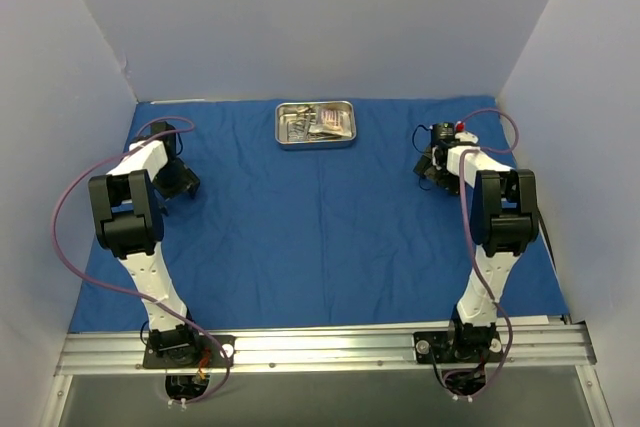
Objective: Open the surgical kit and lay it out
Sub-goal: Smooth out the surgical kit at the center of the board.
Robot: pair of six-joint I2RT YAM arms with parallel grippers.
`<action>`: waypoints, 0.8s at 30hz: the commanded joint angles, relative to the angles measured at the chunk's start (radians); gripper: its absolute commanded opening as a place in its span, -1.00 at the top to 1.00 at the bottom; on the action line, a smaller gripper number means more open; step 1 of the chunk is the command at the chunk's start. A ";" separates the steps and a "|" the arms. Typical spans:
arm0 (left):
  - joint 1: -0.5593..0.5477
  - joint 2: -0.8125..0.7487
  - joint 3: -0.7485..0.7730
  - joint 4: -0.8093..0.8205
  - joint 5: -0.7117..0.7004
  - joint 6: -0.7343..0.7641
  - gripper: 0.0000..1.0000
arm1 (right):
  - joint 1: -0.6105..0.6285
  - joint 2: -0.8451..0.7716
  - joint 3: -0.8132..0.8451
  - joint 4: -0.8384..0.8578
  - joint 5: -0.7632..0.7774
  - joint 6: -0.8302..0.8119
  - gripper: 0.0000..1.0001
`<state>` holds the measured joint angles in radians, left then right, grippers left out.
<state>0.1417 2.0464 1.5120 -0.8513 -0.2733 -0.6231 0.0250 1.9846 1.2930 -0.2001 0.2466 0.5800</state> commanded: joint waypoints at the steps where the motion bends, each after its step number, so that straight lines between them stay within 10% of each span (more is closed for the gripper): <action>1: -0.024 0.024 0.019 -0.049 0.029 -0.003 -0.88 | -0.074 0.088 -0.041 -0.145 0.108 0.020 -0.79; 14: -0.054 0.032 0.020 -0.066 0.033 -0.015 -0.88 | -0.158 0.062 -0.083 -0.125 0.079 0.029 -0.78; 24: -0.013 -0.031 0.099 -0.114 -0.040 -0.017 -0.88 | -0.001 -0.125 0.012 -0.145 0.036 -0.057 -0.78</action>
<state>0.1097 2.0483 1.5398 -0.9333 -0.2687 -0.6430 -0.0418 1.9553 1.2804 -0.2359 0.2821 0.5697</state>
